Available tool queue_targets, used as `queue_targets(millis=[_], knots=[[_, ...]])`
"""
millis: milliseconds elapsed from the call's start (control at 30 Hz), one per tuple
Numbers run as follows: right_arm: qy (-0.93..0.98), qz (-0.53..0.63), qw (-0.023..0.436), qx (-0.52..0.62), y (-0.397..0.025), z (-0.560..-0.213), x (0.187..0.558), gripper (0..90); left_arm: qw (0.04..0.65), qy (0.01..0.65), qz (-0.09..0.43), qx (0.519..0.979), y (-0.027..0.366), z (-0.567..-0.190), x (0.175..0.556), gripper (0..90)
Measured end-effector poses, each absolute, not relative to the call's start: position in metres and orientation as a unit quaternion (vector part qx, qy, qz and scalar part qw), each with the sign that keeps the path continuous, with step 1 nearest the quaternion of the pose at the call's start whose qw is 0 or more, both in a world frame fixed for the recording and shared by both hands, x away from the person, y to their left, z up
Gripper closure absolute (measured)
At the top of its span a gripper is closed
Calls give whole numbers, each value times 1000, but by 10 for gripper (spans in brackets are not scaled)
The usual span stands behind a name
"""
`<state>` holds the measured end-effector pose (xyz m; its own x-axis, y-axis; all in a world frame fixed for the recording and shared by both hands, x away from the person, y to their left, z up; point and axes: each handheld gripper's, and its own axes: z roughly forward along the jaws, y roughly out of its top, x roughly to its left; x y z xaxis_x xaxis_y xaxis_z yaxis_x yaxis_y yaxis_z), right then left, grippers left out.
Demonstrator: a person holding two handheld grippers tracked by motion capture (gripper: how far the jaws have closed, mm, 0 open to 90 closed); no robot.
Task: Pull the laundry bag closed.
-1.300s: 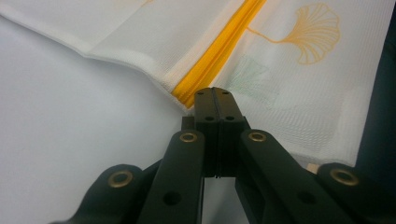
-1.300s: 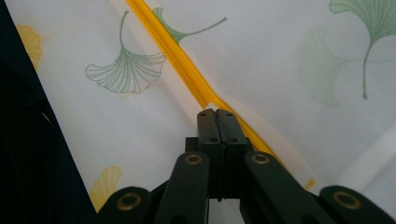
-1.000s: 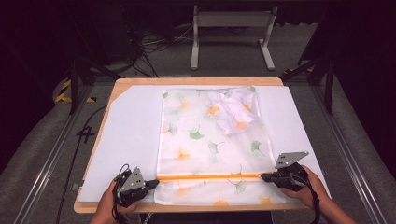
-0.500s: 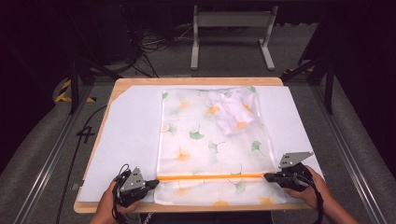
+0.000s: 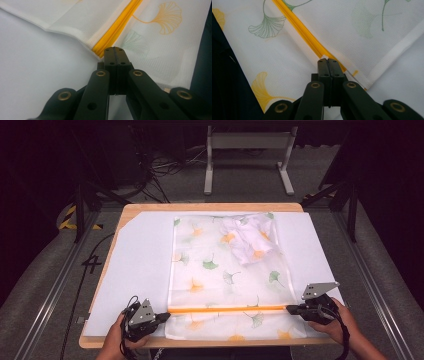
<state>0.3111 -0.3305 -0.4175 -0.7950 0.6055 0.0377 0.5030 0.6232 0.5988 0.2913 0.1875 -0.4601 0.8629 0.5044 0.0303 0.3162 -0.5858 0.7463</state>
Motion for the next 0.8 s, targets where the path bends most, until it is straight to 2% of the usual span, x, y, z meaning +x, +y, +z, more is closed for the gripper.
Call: queue_targets(millis=[800], knots=[[892, 301, 93, 325, -346, -417, 309, 900, 390, 231, 122, 883, 187, -460, 291, 900]])
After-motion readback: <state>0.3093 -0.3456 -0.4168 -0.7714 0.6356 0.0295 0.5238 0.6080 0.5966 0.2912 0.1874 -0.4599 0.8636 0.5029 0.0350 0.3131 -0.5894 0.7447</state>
